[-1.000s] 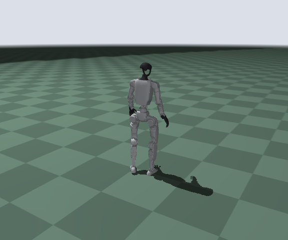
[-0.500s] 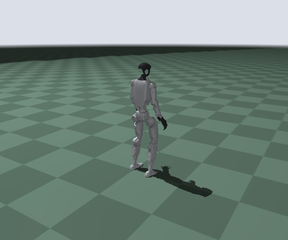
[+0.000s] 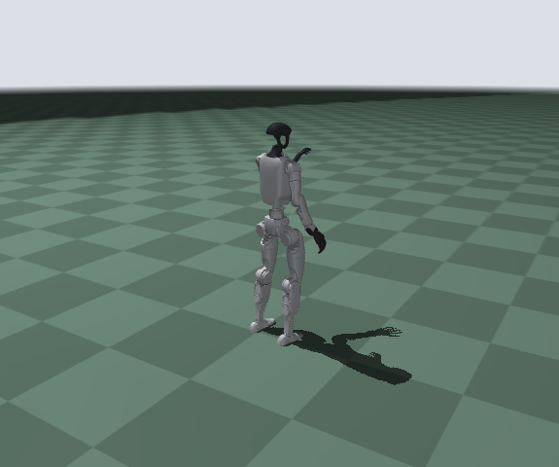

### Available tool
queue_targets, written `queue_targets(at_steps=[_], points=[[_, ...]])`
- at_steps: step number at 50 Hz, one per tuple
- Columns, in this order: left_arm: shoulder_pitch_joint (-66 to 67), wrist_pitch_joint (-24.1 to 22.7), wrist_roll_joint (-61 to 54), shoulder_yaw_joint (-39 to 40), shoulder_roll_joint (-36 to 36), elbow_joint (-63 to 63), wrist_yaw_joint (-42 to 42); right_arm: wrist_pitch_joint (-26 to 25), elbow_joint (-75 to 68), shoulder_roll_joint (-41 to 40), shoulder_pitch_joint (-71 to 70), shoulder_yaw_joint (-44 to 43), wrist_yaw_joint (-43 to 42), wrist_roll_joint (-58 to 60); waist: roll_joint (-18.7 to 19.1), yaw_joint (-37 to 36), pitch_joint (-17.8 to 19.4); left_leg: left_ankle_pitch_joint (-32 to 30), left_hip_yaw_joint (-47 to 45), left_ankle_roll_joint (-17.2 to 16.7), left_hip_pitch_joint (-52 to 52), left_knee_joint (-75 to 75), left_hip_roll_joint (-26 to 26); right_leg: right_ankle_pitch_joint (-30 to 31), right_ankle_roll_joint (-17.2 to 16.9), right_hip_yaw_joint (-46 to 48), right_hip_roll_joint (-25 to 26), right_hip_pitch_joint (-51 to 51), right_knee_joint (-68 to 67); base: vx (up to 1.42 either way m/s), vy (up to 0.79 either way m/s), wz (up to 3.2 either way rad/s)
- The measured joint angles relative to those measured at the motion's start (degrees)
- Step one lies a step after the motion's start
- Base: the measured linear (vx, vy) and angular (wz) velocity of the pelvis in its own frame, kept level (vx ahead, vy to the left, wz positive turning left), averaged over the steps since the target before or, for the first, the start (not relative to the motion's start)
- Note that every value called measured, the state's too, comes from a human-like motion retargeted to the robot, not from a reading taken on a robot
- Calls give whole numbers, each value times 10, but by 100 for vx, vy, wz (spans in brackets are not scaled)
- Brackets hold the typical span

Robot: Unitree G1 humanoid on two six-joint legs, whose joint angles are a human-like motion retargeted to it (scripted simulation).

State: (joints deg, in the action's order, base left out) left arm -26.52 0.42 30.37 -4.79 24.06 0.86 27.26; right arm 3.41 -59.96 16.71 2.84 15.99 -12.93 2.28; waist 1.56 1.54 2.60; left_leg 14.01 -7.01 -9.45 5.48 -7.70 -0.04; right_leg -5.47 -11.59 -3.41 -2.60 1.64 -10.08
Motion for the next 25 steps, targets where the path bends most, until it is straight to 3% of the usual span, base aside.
queue_targets(at_steps=[5, 12, 18, 25], points=[[-116, 21, 54, -25, 48, 27, -10, -3, -3, 5, 13, -7, 23, 2, 8, 7, -12, 7, -5, 0, 7, -5, 2, -1, -1, -4, 1, 10, 6, 8, 1, -9], [-306, 46, 77, -123, 125, 206, -41, -9, -10, 11, 30, -12, 45, 3, 14, 24, -27, 10, -7, 0, 14, -2, 3, -5, -2, -2, 1, 17, 9, 7, 1, -1], [-467, 29, 49, -273, 166, 443, -56, 0, -6, 23, 37, -15, 26, -1, 18, 47, -30, 11, -6, 3, 15, -5, 2, -6, -4, 2, 0, 22, 11, 5, 1, 3], [-580, -15, 5, -467, 155, 742, -58, 28, -7, 37, 29, -7, -30, -17, 27, 73, -34, 12, -17, 7, 11, -12, 3, -6, -8, -6, 2, 14, 5, 1, 0, -3]])
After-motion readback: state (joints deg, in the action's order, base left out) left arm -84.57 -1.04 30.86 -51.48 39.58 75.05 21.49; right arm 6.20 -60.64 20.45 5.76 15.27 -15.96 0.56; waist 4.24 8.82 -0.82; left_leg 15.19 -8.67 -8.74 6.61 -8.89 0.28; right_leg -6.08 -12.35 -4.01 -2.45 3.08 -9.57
